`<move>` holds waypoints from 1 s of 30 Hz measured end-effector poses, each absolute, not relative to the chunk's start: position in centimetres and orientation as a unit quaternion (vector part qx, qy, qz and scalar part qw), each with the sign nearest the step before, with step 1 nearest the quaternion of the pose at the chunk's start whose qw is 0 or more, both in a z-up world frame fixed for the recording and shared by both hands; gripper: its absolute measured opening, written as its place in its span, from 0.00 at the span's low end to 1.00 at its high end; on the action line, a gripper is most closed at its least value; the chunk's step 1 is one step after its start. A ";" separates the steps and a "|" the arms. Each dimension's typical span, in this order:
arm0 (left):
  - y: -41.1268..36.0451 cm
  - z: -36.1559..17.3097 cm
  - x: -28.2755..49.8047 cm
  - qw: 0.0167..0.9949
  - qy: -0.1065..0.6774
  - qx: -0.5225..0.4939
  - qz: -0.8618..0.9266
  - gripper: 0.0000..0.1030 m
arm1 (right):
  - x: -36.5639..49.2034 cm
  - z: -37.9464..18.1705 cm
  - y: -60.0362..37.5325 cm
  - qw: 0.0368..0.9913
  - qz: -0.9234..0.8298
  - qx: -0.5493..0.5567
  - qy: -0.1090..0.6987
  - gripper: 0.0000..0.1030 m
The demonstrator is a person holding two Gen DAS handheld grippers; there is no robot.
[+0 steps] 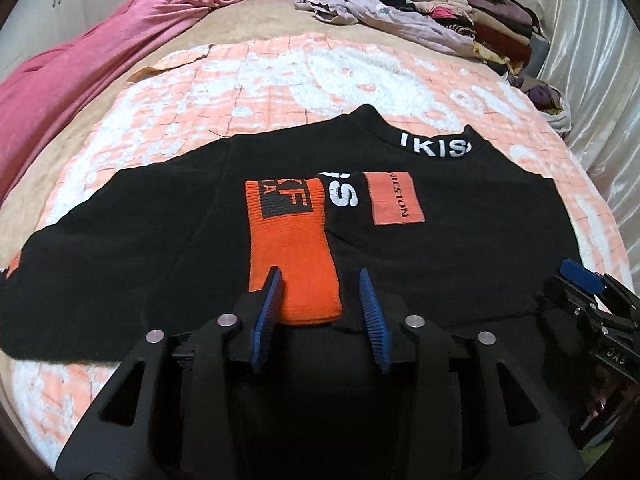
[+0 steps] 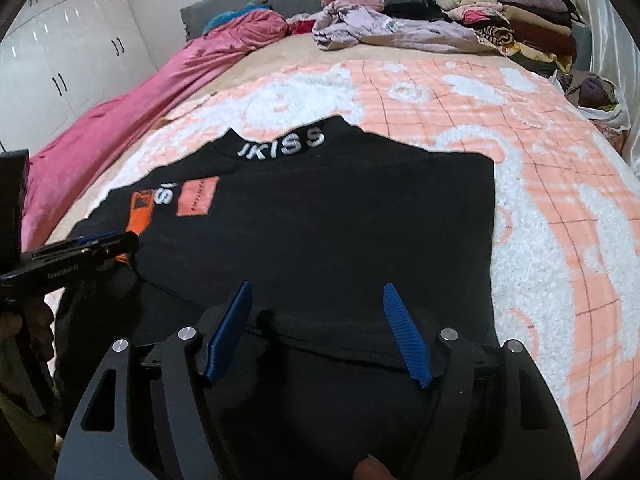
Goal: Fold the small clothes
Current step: 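Move the left tool to the other sleeve's orange cuff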
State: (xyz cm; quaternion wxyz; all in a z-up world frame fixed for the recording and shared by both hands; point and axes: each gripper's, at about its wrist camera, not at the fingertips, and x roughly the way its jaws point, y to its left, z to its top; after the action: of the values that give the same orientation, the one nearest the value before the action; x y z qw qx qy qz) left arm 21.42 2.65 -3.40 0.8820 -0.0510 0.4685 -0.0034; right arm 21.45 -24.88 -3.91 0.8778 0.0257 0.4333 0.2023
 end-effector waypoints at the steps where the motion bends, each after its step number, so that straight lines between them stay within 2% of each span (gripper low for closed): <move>1: 2.7 -3.2 21.2 0.883 0.467 -0.051 -0.002 0.34 | 21.3 -3.7 -24.9 0.878 0.205 0.028 0.431 0.66; 4: 3.1 -2.4 20.3 0.884 0.463 -0.058 0.002 0.38 | 20.9 -2.9 -24.9 0.881 0.209 0.030 0.423 0.70; 9: 3.7 -1.3 18.7 0.887 0.459 -0.061 0.004 0.51 | 20.0 -1.5 -25.0 0.886 0.212 0.029 0.411 0.71; 11: 4.0 -0.9 18.3 0.888 0.456 -0.067 0.004 0.56 | 19.5 -1.1 -24.9 0.887 0.215 0.028 0.407 0.76; 18: 5.4 0.7 16.7 0.896 0.439 -0.069 0.008 0.63 | 17.5 1.3 -24.3 0.893 0.224 0.020 0.391 0.76; 30: 9.9 2.6 14.2 0.906 0.412 -0.091 0.042 0.68 | 17.8 6.8 -25.9 0.908 0.236 0.045 0.344 0.76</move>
State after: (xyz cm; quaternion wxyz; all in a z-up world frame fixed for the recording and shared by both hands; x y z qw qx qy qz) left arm 14.19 9.88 2.58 0.9056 -0.0910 0.4120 0.0420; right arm 17.82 -25.92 6.83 0.9076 0.0454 0.3443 0.2360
